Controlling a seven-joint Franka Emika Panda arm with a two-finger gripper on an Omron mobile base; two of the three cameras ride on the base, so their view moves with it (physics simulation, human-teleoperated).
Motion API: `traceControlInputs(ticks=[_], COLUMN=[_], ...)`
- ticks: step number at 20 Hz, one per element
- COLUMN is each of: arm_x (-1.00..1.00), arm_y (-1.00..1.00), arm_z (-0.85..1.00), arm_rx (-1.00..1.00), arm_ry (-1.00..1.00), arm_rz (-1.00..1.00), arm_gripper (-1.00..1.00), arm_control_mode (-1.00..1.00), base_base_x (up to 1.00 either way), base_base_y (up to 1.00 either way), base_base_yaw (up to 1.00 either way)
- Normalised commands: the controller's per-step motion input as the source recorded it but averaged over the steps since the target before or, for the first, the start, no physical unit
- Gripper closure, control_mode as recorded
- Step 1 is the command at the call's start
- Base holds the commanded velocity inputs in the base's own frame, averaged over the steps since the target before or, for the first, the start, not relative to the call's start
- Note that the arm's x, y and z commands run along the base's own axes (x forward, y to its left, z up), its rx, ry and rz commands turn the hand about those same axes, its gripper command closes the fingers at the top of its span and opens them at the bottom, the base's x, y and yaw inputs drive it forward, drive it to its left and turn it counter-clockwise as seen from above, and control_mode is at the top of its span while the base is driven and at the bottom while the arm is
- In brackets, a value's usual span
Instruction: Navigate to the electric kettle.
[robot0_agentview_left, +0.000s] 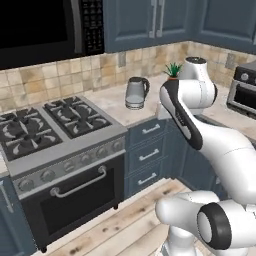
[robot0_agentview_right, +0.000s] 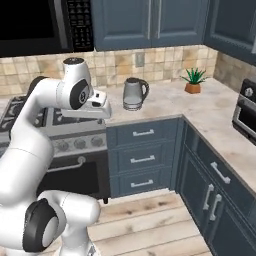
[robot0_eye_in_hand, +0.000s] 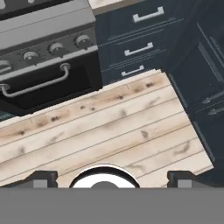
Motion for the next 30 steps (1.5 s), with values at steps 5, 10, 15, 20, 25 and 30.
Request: traceControlInputs(ticks=[5,10,15,20,25,30], arm_x=[0.0,0.0,0.0,0.0,0.0,0.0], arm_y=[0.0,0.0,0.0,0.0,0.0,0.0], arm_z=[0.0,0.0,0.0,0.0,0.0,0.0], arm_rx=[0.0,0.0,0.0,0.0,0.0,0.0], arm_ry=[0.0,0.0,0.0,0.0,0.0,0.0], arm_rz=[0.0,0.0,0.0,0.0,0.0,0.0], arm_gripper=[-1.0,-1.0,-1.0,-1.0,-1.0,-1.0], arm_control_mode=[1.0,1.0,1.0,1.0,1.0,1.0], base_base_x=[0.95,0.89,0.47,0.63,0.92,0.75], base_base_y=[-0.33,-0.51,-0.77,-0.54,-0.29,-0.35], base_base_yaw=[0.34,0.17,0.01,0.19,0.34,0.45])
